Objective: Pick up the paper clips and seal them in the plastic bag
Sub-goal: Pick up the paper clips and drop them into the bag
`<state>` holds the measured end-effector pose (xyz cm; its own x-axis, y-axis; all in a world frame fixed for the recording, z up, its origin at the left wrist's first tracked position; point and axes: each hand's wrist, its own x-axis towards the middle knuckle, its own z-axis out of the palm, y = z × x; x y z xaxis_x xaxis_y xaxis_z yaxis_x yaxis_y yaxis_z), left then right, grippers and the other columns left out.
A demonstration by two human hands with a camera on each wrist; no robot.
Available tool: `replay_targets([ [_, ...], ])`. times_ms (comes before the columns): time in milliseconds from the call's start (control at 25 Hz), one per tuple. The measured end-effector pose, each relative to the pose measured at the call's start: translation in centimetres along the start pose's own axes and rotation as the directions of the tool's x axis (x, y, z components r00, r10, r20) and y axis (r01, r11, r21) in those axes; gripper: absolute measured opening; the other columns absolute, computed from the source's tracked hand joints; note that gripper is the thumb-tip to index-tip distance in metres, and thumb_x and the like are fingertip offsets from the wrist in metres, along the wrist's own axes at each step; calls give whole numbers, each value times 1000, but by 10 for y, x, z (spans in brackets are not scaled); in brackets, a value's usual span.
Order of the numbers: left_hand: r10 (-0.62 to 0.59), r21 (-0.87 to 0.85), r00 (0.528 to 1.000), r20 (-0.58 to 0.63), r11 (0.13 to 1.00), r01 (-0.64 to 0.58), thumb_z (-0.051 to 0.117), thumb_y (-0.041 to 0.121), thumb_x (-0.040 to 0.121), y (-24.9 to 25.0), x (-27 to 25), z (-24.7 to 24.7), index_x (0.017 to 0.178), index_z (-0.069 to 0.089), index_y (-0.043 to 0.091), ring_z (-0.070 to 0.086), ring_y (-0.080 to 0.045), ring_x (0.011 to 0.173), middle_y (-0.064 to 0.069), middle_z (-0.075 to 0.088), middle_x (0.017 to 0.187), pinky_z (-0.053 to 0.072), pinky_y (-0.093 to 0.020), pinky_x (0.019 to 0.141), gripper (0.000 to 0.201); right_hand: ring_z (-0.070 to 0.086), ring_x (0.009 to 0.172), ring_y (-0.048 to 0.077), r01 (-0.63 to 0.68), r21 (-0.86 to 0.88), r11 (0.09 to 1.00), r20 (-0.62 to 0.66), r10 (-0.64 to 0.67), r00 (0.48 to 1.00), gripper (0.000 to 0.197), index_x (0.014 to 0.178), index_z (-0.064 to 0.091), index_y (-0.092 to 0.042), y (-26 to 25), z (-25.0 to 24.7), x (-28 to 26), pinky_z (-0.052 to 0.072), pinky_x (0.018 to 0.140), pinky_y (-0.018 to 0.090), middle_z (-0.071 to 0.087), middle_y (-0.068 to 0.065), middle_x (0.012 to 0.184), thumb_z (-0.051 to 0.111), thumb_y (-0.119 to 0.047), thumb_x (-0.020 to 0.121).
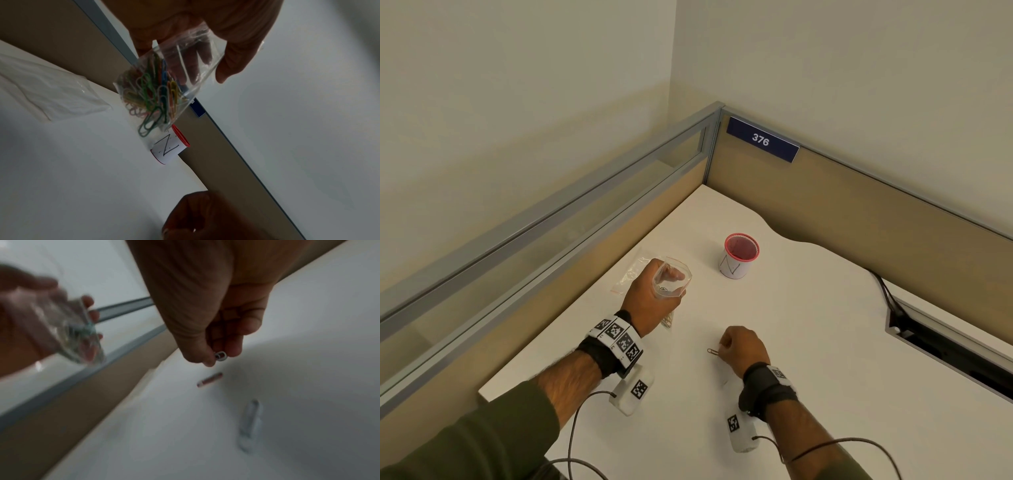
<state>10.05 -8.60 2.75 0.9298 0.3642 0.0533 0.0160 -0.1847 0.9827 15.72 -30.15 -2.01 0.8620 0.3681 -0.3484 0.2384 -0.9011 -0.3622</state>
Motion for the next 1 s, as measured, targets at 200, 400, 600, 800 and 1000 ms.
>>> replay_targets([
  [200, -3, 27, 1000, 18, 1000, 3, 76, 14, 81, -5, 1, 4, 106, 59, 16, 65, -17, 113, -1, 68, 108, 52, -38, 101, 31, 61, 74, 12, 199, 360, 912, -300, -89, 950, 4, 82, 68, -15, -32, -66, -15, 50, 69, 21, 68, -2, 82, 67, -19, 84],
  [400, 45, 94, 997, 55, 994, -50, 79, 15, 81, -5, 2, 16, 106, 59, 23, 65, -12, 107, 6, 67, 106, 55, -33, 92, 33, 61, 80, 9, 454, 389, 802, -429, -279, 859, 3, 90, 69, -21, -94, -119, -28, 51, 70, 13, 67, -6, 88, 67, -20, 87],
  [600, 47, 87, 996, 79, 995, -54, 78, 12, 82, 2, 0, 24, 99, 52, 32, 65, -10, 98, 10, 64, 97, 52, -27, 81, 37, 59, 81, 8, 511, 282, 812, -402, -383, 832, 13, 99, 71, -20, -99, -114, -31, 52, 73, 19, 66, -4, 93, 66, -26, 88],
  [800, 31, 60, 997, 67, 998, -35, 77, 17, 80, 4, -9, 18, 105, 59, 19, 63, -13, 114, 4, 67, 108, 54, -37, 99, 30, 57, 82, 9, 332, 164, 929, -304, -273, 913, 18, 102, 65, -23, -34, -87, -31, 52, 78, 27, 60, -6, 97, 68, -30, 86],
  [1000, 11, 35, 999, 50, 999, -12, 74, 28, 75, 4, -21, 13, 103, 60, 23, 64, -14, 115, 2, 67, 107, 53, -49, 102, 32, 41, 123, 19, 112, -72, 991, 82, -106, 991, 87, 140, 35, -35, 28, -13, -34, 46, 98, 32, 35, -2, 136, 81, -42, 67],
])
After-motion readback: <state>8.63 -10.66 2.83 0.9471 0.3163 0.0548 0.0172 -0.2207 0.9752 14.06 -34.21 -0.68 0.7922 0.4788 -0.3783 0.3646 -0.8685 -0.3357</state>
